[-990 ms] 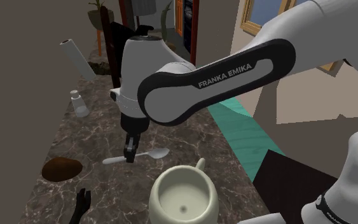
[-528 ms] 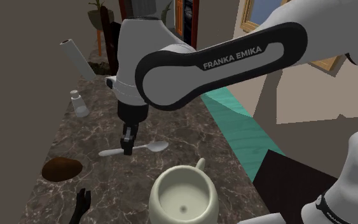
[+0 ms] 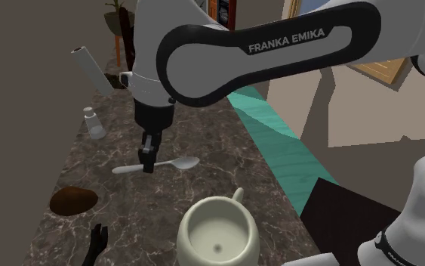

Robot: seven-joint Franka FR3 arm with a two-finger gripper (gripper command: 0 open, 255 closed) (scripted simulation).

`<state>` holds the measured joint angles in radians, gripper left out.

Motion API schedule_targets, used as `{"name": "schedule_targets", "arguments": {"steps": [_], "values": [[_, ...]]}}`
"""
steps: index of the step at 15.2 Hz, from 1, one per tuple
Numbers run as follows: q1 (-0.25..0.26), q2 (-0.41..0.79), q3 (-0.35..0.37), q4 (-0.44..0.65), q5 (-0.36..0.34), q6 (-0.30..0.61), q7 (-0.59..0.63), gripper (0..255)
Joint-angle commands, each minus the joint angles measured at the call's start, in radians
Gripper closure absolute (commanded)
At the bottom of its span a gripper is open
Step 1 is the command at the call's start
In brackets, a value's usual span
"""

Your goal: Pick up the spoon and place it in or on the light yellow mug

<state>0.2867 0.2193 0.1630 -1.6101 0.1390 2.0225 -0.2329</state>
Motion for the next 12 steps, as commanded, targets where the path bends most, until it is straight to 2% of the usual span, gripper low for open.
{"name": "schedule_targets", "arguments": {"steps": [1,12], "values": [[0.000,-0.002,0.000,0.024,-0.001,-0.027,0.004,255],[0.002,0.010,0.000,0.188,-0.011,-0.177,0.027,255]]}}
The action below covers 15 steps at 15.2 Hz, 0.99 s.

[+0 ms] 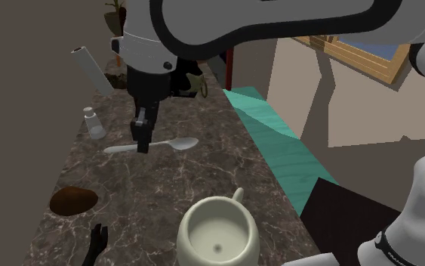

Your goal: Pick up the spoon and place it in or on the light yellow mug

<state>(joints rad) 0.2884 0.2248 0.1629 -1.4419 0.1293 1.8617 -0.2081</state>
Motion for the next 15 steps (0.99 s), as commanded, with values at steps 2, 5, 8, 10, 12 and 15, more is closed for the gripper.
{"name": "schedule_targets", "arguments": {"steps": [2,5,8,10,12,15], "values": [[0.003,-0.036,0.004,-0.024,0.003,-0.010,0.009,255],[0.014,-0.153,0.016,-0.170,0.018,0.024,0.029,255],[0.028,-0.261,0.030,-0.295,0.033,0.046,0.052,255],[0.038,-0.330,0.040,-0.369,0.044,0.055,0.069,255],[0.049,-0.397,0.050,-0.436,0.056,0.060,0.088,255],[0.068,-0.493,0.068,-0.526,0.074,0.060,0.118,255]]}}
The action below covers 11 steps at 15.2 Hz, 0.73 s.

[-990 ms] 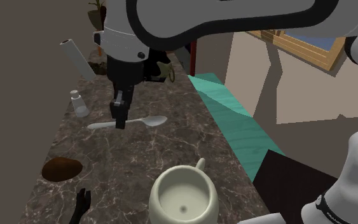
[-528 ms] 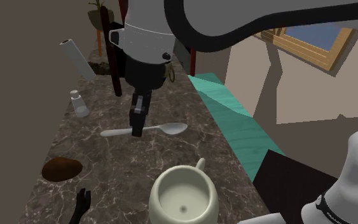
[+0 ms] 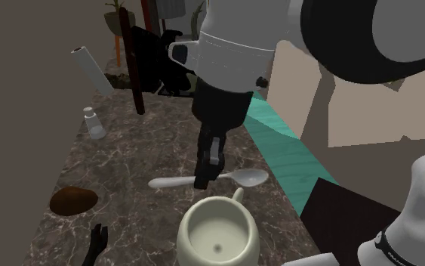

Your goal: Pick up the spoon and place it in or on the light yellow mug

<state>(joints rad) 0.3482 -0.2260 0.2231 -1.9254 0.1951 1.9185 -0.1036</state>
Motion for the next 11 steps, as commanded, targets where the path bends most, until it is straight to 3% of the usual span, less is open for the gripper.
{"name": "schedule_targets", "arguments": {"steps": [1,11], "values": [[0.015,-0.075,0.015,-0.071,0.015,0.002,0.025,255],[0.020,-0.076,0.022,-0.206,0.028,0.134,0.006,255]]}}
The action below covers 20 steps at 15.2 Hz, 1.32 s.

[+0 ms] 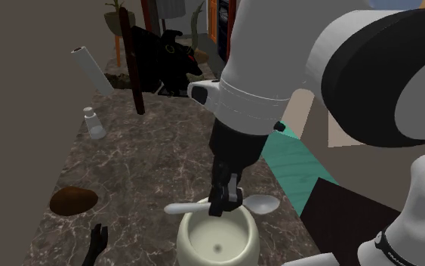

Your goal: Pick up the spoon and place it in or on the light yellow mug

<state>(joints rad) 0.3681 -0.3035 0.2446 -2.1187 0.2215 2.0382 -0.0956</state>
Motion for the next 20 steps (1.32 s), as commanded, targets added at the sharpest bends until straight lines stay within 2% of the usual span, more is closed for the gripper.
{"name": "schedule_targets", "arguments": {"steps": [1,6,13,14,19,20], "values": [[0.001,0.002,0.001,-0.025,0.002,0.028,-0.004,255],[0.003,0.010,0.006,-0.081,0.008,0.091,-0.013,255],[0.003,0.010,0.006,-0.081,0.008,0.091,-0.013,255],[0.003,0.010,0.006,-0.081,0.008,0.091,-0.013,0],[0.003,0.010,0.006,-0.081,0.008,0.091,-0.013,0],[0.002,-0.004,0.000,-0.062,0.008,0.058,-0.013,0]]}}
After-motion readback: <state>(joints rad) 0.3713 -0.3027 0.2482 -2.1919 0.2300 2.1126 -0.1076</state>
